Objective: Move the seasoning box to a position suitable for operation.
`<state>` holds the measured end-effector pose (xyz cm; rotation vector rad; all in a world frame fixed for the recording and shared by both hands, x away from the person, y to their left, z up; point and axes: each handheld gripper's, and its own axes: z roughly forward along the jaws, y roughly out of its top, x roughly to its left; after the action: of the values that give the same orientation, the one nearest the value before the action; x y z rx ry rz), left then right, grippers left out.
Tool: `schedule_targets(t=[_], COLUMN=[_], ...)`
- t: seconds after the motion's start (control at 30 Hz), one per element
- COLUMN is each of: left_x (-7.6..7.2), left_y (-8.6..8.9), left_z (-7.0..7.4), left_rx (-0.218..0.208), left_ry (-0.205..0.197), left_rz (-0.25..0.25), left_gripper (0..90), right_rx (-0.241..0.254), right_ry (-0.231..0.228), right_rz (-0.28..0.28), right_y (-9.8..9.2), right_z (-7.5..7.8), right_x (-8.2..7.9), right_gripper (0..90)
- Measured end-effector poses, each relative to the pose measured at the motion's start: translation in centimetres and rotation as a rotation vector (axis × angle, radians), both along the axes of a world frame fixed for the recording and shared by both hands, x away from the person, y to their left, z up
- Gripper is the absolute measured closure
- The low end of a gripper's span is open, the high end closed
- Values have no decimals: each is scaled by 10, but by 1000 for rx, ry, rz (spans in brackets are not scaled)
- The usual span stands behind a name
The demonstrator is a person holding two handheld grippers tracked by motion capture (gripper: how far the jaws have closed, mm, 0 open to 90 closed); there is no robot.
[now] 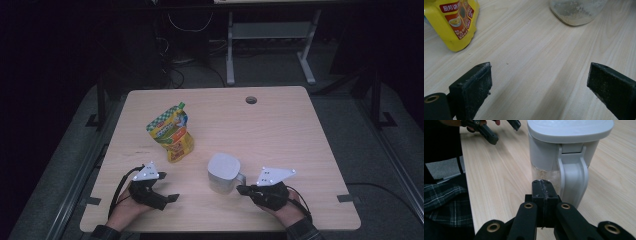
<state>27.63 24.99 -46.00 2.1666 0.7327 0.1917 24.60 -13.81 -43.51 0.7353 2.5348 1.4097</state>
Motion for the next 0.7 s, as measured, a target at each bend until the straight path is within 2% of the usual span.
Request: schedule_targets(t=[0.3,0.7], left_x=[0,0], left_y=[0,0], left_z=[0,1], left_rx=[-6,-2], left_ry=[3,-1], left_rz=[0,-12], left_gripper=[55,55], right_rx=[-6,-13], right_ry=[-15,-42], right_rz=[-32,-109], right_y=[-4,-15], right_z=[-1,0], right_x=[5,20], right_gripper=[898,899])
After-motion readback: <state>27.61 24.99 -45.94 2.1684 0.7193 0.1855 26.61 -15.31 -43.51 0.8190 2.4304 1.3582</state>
